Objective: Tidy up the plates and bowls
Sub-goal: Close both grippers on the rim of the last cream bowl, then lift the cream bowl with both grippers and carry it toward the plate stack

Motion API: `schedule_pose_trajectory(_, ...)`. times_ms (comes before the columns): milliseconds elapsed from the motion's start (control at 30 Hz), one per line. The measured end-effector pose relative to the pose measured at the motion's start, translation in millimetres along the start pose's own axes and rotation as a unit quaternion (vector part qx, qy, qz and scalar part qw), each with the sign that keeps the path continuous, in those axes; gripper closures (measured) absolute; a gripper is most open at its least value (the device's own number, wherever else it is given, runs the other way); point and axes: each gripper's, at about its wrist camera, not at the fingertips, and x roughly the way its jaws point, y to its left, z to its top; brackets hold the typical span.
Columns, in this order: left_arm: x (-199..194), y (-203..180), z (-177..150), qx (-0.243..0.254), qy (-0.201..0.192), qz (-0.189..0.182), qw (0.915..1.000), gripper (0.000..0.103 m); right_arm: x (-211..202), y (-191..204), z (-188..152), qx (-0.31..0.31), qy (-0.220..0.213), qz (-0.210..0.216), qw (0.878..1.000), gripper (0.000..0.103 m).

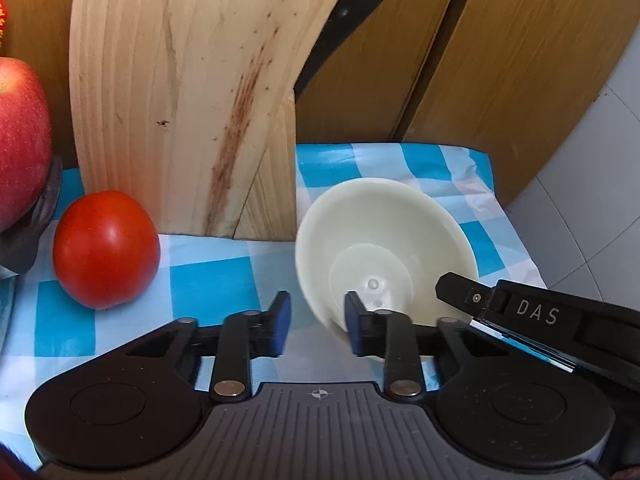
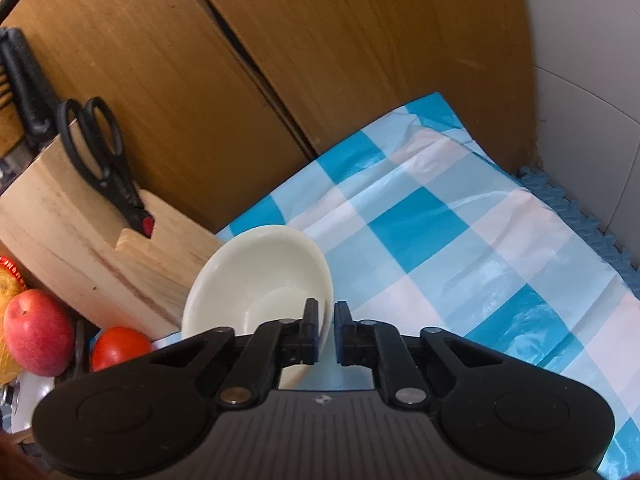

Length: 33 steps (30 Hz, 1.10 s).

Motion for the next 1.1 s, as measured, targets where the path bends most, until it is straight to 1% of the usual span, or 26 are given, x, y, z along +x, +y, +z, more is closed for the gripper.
schedule_pose_trajectory(67,-0.8,-3.1,-0.9,0.009,-0.001,0.003,1.0,0.076,-0.5,2.0,-0.9,-0.005,0.002,0.0,1.0,0.094)
schedule_pose_trajectory(133,-1.8,-4.8,-1.6,0.014,-0.002,0.008,0.9999,0.076,-1.5,1.6,-1.5,-0.001,0.003,0.002,1.0,0.094)
schedule_pose_trajectory(233,-3.5,-4.9,-1.8,0.015,0.0,0.003,0.9999,0.076,-7.0,2.5,-0.5,-0.001,0.001,0.003,1.0,0.094)
schedule_pose_trajectory(367,-16.0,-8.3,-2.2,0.024,-0.014,0.007,0.9996,0.075,-20.1,8.0,-1.0,-0.008,-0.009,0.007,1.0,0.094)
schedule_pose_trajectory(600,-48.7,-7.9,-4.5,0.027,-0.031,0.011,0.9991,0.074,-51.5,21.4,-7.9,-0.019,-0.016,0.018,1.0,0.094)
schedule_pose_trajectory(867,-93.3,-11.0,-16.0,0.03,-0.053,0.018,0.998,0.071,-92.2,36.0,-26.1,-0.03,-0.029,0.032,0.999,0.093)
schedule_pose_trajectory(1100,-131.4,-11.6,-27.6,0.034,-0.067,0.028,0.9968,0.07,-123.2,39.6,-45.6,-0.03,-0.028,0.051,0.998,0.092)
